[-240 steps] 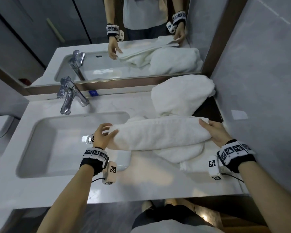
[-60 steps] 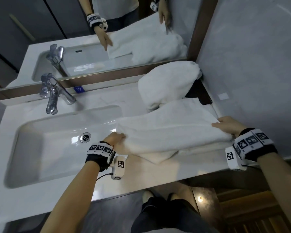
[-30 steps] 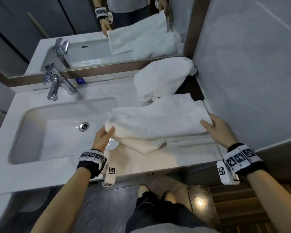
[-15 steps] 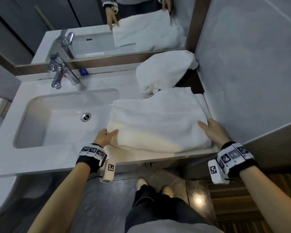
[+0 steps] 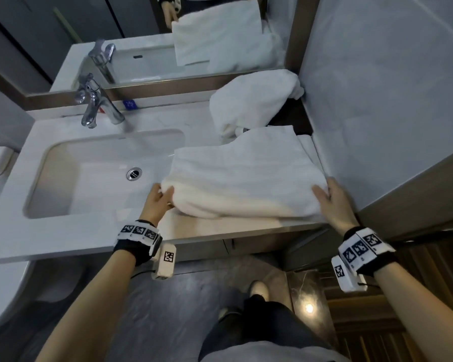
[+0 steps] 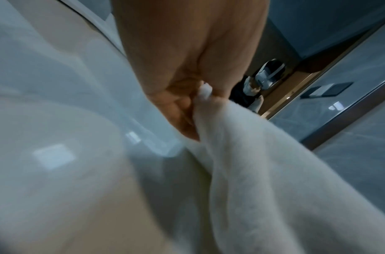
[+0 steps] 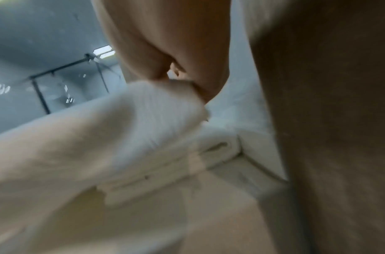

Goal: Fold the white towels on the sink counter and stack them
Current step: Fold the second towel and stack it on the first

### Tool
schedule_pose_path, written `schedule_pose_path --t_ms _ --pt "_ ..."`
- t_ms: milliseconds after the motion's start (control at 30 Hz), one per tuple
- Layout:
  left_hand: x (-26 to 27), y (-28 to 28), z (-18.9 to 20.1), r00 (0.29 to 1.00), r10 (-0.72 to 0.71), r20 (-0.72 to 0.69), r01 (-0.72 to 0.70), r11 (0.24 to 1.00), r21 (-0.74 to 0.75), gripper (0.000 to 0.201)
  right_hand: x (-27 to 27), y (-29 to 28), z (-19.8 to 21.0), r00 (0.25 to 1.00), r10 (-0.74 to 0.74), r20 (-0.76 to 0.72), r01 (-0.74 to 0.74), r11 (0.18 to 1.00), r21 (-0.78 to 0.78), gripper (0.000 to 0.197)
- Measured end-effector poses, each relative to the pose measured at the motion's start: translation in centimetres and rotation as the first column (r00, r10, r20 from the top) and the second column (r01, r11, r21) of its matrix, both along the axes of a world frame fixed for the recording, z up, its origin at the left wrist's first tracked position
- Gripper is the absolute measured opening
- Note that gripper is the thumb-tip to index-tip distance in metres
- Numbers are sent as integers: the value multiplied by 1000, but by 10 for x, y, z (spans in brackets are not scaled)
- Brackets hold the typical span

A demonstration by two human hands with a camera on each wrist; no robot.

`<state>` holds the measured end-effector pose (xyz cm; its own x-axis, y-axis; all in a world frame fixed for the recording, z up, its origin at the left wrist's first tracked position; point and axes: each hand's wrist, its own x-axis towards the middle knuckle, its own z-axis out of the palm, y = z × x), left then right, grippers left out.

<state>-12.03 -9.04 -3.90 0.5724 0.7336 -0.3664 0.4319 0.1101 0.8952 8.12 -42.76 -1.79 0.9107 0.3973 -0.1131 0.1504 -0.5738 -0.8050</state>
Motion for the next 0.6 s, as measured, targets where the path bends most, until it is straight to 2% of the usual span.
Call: schedule_pose_path --t_ms 67,167,233,300,367,500,600 --pt "9 7 13 999 43 -14 -42 998 50 14 9 8 10 999 -33 -19 34 998 55 17" --pt "14 15 18 993 54 -103 -51 998 27 25 19 10 6 980 -88 -180 97 994 47 34" --pt "7 11 11 980 1 -201 -9 999 -39 39 17 7 -7 962 -125 -244 127 992 -6 42" --pt "-7 4 -4 966 -75 -248 51 994 -101 43 7 1 -21 955 -131 -266 122 991 -50 37" --pt "-22 -5 -17 960 -135 -246 107 986 -124 40 -3 -4 -33 940 -136 -312 119 990 -74 35" --pt "-39 -15 -26 958 -196 -211 199 980 -8 33 -15 -12 -43 903 -185 -388 185 982 -39 37" --pt "-51 -20 -30 951 -275 -142 276 961 -14 39 -22 -21 -48 889 -194 -416 200 979 -29 44"
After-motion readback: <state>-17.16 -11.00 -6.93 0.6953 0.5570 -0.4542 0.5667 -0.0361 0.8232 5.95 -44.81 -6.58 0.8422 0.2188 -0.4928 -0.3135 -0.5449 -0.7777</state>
